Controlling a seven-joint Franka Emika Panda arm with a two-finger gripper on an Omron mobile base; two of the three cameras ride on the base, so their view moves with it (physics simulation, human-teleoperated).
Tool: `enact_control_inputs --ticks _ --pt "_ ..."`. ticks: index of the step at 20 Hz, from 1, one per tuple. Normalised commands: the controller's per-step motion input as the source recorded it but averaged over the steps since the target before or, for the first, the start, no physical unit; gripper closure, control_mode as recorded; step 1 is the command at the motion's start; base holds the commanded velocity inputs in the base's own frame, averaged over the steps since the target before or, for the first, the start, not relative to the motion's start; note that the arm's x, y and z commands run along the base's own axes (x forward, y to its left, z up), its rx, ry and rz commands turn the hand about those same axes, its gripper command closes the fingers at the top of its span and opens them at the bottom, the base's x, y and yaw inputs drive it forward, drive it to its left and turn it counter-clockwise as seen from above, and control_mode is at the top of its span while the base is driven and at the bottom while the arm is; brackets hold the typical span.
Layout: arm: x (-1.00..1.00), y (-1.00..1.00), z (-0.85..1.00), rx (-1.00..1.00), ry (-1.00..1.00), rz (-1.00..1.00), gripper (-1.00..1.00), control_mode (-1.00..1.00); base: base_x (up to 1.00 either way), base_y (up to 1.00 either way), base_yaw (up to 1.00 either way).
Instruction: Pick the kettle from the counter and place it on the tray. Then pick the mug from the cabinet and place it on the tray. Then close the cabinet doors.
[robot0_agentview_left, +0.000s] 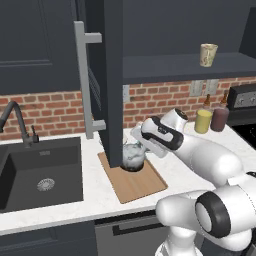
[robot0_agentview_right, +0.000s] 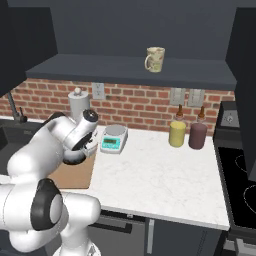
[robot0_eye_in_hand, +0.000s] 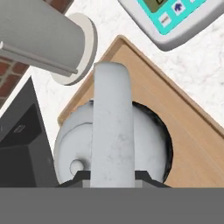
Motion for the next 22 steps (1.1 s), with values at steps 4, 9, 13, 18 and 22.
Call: enact_control_inputs --ticks 4,9,13,18,22 --pt "0.33 0.4 -0.06 0.0 0.0 -0.06 1.0 -1.0 0.0 0.0 0.0" --pt "0.39 0.32 -0.08 -0.01 0.0 -0.01 1.0 -1.0 0.0 0.0 0.0" --pt "0.29 0.14 -0.11 -0.02 0.01 0.0 1.0 -1.0 0.0 0.0 0.0" --pt "0.13 0.0 -0.14 -0.01 0.0 0.0 1.0 -1.0 0.0 0.0 0.0" --pt "0.14 -0.08 -0.17 0.0 0.01 0.0 1.0 -1.0 0.0 0.0 0.0"
